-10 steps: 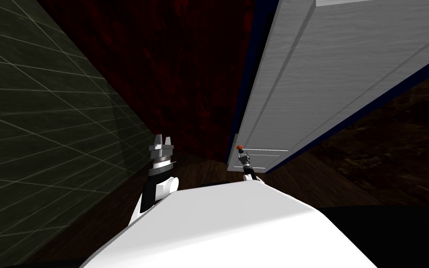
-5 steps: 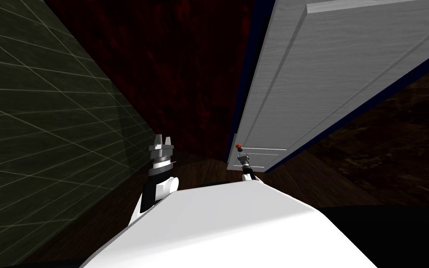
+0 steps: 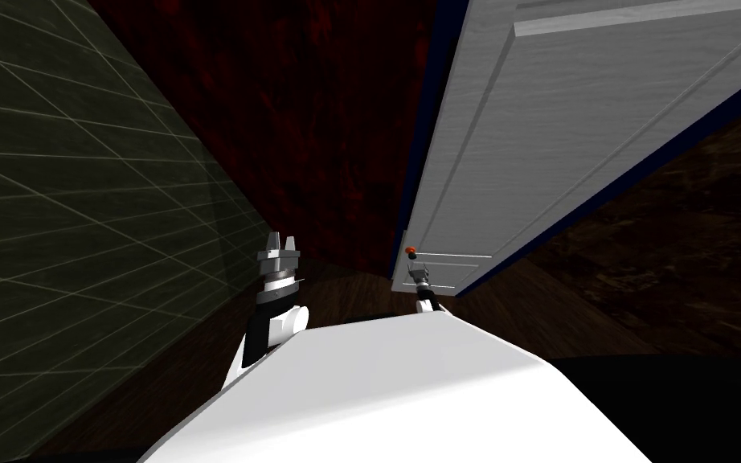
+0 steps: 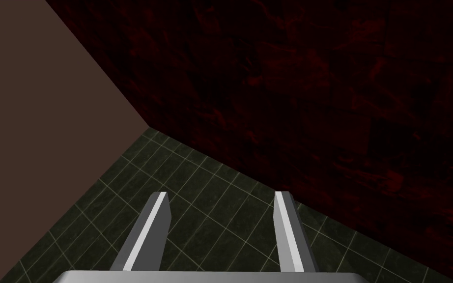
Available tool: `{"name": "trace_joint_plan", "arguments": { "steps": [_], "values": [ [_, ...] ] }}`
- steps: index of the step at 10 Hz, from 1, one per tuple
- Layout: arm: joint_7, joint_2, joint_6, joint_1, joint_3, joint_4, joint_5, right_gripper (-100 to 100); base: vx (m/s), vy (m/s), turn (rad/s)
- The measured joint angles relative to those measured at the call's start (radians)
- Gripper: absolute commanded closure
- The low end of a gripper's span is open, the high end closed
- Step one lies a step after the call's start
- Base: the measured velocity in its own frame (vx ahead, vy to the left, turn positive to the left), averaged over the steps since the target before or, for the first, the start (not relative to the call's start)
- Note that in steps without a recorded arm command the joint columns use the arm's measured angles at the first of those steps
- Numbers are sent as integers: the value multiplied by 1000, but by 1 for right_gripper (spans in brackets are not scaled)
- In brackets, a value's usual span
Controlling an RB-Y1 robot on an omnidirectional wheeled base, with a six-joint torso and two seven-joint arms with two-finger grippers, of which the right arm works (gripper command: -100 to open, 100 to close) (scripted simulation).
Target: Pull the door open
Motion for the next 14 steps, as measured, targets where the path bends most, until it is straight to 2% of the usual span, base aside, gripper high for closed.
{"name": "trace_joint_plan", "arguments": {
  "steps": [8, 11, 13, 14],
  "values": [
    [-199, 12, 15, -7, 45, -17, -73, -100, -57, -17, 19],
    [-239, 15, 17, -9, 54, -19, -87, -100, 13, 5, 52],
    [-257, -4, 12, -2, 45, -10, -91, -100, 197, 26, 100],
    [-265, -14, 9, 13, 39, -19, -94, -100, 197, -6, 140]
  ]
}}
